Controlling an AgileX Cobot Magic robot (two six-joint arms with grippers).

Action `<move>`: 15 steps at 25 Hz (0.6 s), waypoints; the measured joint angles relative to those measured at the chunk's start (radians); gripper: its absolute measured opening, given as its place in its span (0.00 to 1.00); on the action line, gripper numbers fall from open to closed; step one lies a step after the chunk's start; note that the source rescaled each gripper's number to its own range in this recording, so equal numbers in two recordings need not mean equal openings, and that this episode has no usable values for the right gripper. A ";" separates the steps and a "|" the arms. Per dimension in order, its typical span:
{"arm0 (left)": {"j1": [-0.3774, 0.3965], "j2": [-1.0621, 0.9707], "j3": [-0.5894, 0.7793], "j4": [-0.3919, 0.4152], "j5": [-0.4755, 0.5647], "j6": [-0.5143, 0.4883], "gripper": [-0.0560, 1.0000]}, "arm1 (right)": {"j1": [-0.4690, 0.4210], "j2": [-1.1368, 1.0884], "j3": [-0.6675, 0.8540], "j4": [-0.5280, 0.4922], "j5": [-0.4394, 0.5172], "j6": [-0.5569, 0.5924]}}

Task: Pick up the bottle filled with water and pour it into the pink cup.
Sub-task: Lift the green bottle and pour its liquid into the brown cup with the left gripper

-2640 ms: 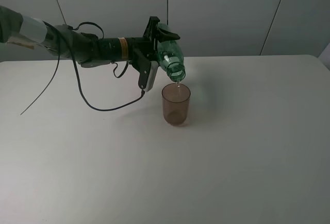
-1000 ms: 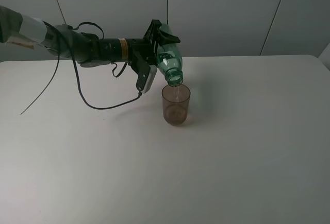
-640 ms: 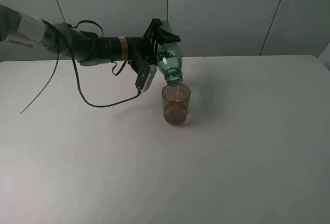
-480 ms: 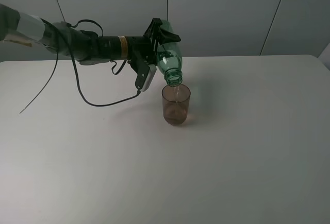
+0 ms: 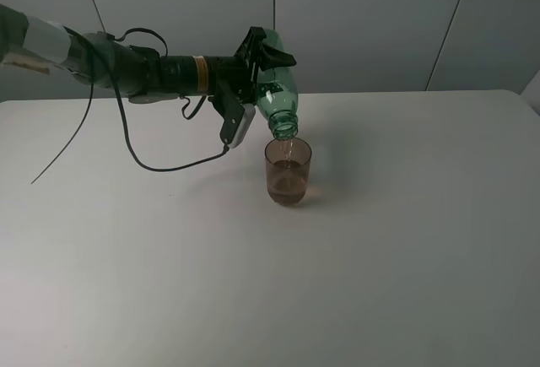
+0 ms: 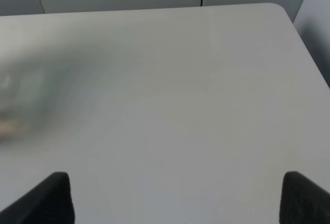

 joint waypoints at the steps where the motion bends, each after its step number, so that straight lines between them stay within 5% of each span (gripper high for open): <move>1: 0.000 0.000 0.000 0.000 0.000 0.000 0.06 | 0.000 0.000 0.000 0.000 0.000 0.000; 15: -0.017 -0.017 0.000 0.004 0.014 0.032 0.05 | 0.000 0.000 0.000 0.000 0.000 0.000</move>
